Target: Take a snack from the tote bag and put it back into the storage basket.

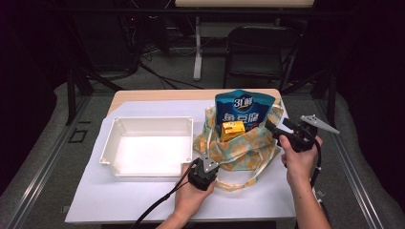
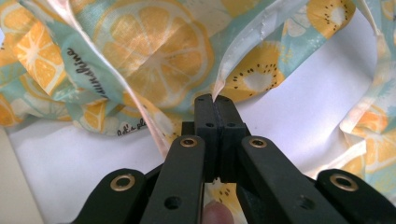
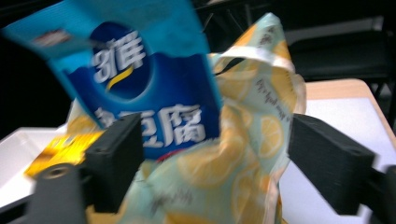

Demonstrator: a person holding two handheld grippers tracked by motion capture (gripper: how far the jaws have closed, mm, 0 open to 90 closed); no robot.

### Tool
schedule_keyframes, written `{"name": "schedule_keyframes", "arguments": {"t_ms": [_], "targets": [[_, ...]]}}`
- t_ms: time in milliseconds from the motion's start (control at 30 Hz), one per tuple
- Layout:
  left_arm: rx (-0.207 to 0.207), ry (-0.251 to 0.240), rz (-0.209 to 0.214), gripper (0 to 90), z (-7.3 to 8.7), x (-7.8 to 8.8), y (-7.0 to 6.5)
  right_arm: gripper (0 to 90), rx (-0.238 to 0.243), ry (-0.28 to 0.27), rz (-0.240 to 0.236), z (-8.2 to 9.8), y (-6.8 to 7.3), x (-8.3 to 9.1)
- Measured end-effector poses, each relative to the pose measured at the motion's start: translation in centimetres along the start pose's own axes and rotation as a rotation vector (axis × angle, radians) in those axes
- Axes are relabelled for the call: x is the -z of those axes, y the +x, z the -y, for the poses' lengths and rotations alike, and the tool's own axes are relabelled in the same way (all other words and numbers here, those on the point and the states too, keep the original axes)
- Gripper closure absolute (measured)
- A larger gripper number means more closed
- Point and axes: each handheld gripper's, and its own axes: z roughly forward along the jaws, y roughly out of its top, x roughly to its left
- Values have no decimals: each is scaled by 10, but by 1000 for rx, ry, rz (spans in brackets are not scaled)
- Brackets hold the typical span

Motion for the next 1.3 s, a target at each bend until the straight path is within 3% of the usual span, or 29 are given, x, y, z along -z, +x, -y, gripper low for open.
{"name": "schedule_keyframes", "arguments": {"t_ms": [67,100,133,233,300,333,367,500,567,600,667,800,933,1033,1100,1233,1300], "targets": [[2,-3,6,895,1,1,1,209,-34,26,14,1,-4,-7],[15,-22,0,891,1,1,0,320,-42,45,16,4,-6,-10],[18,-20,12,883,1,3,1,500,-32,65,20,8,-7,-13],[27,-51,35,829,-2,10,3,763,0,86,-15,18,-7,-11],[32,-75,41,823,-6,15,4,859,20,71,-25,22,-8,-7],[43,-93,48,805,-8,19,4,892,36,77,-2,23,-8,-5],[45,-100,49,777,-10,21,5,899,67,87,32,25,-8,-5],[73,-157,61,692,-18,32,7,900,113,121,44,33,-8,-3],[94,-178,97,670,-23,36,9,900,118,128,45,38,-9,-3],[100,-189,88,642,-25,39,10,899,111,126,44,39,-10,-3],[124,-230,110,556,-28,43,12,897,97,119,36,42,-12,-1],[140,-285,99,444,-36,48,12,894,115,115,27,44,-11,0],[154,-259,83,292,-50,37,13,893,123,109,24,45,-10,1],[160,-226,92,254,-58,24,13,894,136,104,20,48,-8,1],[152,-221,69,305,-60,16,12,896,151,99,11,49,-8,2],[153,-201,46,682,-58,9,11,899,157,99,5,51,-8,3],[166,-189,78,840,-56,7,14,900,165,102,6,53,-9,3]]}}
